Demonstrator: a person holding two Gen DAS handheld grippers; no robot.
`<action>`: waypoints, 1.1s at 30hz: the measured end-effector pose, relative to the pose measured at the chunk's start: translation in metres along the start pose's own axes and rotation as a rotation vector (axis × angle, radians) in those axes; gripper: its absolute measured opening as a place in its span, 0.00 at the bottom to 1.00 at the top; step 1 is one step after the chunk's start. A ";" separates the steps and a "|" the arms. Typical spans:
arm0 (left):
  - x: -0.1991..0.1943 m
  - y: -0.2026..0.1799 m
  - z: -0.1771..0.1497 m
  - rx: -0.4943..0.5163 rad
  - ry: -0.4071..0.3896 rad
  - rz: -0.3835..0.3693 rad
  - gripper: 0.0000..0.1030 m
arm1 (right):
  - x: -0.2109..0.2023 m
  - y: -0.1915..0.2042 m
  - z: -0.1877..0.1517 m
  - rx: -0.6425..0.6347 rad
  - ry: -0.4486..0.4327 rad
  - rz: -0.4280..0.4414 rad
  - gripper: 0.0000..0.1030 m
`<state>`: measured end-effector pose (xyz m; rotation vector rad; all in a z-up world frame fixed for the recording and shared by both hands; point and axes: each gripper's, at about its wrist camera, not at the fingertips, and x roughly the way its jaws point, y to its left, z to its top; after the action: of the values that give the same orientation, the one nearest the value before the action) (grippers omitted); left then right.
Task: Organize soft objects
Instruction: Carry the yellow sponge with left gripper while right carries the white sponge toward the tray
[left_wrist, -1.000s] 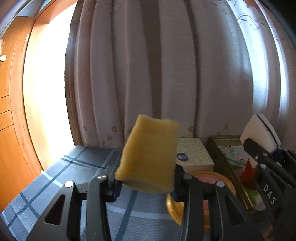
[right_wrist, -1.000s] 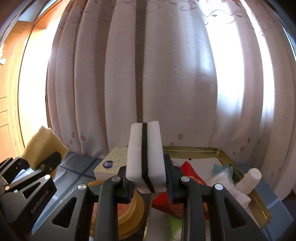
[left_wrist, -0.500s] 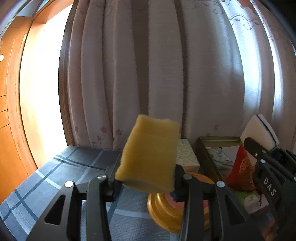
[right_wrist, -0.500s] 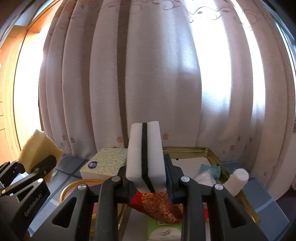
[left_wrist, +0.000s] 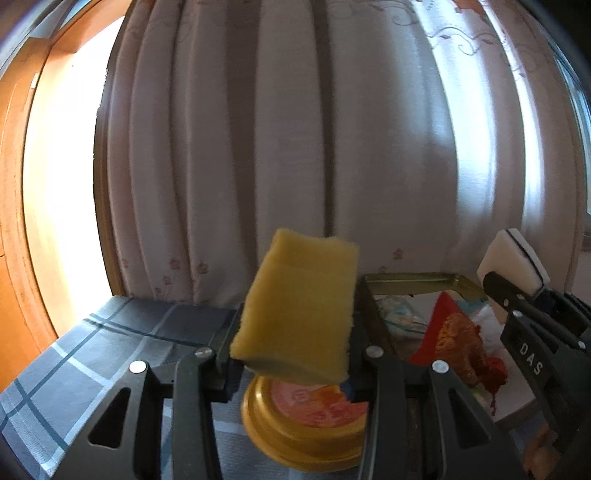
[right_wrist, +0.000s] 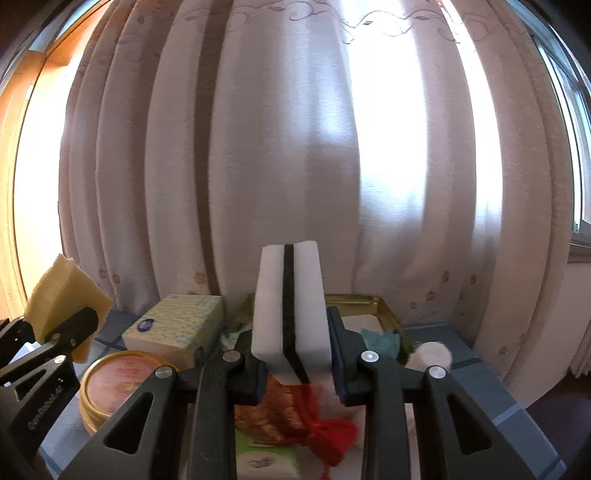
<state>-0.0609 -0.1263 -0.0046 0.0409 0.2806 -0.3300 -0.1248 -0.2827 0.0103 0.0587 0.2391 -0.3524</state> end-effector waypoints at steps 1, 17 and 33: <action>0.001 -0.002 0.000 0.001 -0.001 -0.006 0.38 | 0.000 -0.003 0.000 0.001 0.001 -0.005 0.29; 0.018 -0.068 0.018 0.048 0.036 -0.167 0.38 | 0.005 -0.054 0.002 0.034 0.008 -0.072 0.29; 0.056 -0.128 0.039 0.088 0.101 -0.230 0.38 | 0.024 -0.094 0.009 0.111 0.075 -0.095 0.29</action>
<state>-0.0416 -0.2683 0.0180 0.1131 0.3713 -0.5698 -0.1336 -0.3796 0.0120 0.1701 0.2976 -0.4585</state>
